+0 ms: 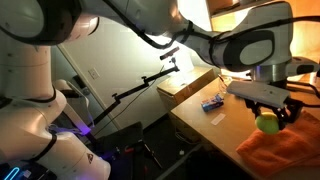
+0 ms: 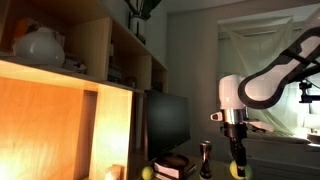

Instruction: Put the ball in the object

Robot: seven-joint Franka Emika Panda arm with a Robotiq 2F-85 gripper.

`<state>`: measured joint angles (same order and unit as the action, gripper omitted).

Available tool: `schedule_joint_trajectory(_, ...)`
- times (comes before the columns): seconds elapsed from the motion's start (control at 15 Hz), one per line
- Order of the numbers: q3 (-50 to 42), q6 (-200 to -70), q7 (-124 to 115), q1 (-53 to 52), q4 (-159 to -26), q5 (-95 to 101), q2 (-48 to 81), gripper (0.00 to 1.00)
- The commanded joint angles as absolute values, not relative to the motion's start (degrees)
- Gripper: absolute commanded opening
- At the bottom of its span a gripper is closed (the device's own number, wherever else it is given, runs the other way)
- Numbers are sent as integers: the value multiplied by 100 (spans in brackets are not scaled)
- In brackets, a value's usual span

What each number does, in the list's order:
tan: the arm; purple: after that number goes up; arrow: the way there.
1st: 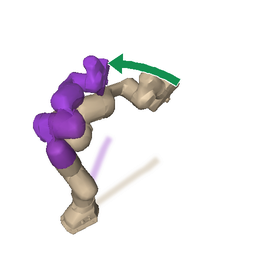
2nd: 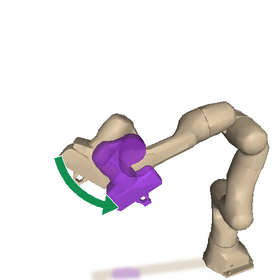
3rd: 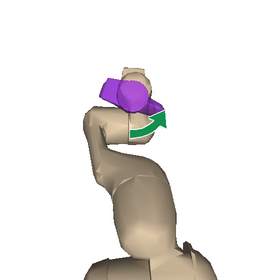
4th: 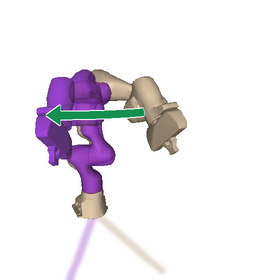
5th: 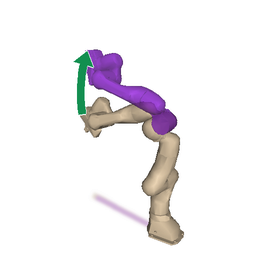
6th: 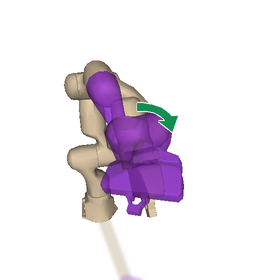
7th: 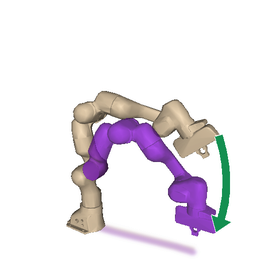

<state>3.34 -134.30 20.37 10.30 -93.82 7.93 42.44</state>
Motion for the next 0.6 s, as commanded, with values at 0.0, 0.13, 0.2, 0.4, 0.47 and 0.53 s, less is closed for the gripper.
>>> schedule_joint_trajectory(0.0, 220, -13552, 2064, 914, -9505, 776, 4041, 42)
schedule_joint_trajectory(0.13, 175, -13689, 2027, 888, -9615, 829, 3855, 42)
schedule_joint_trajectory(0.2, 148, -13756, 1997, 870, -9653, 857, 3771, 42)
schedule_joint_trajectory(0.4, 105, -13853, 1988, 874, -9597, 862, 3637, 42)
schedule_joint_trajectory(0.47, 87, -13844, 1986, 891, -9561, 844, 3617, 42)
schedule_joint_trajectory(0.53, 69, -13813, 1997, 917, -9531, 824, 3593, 42)
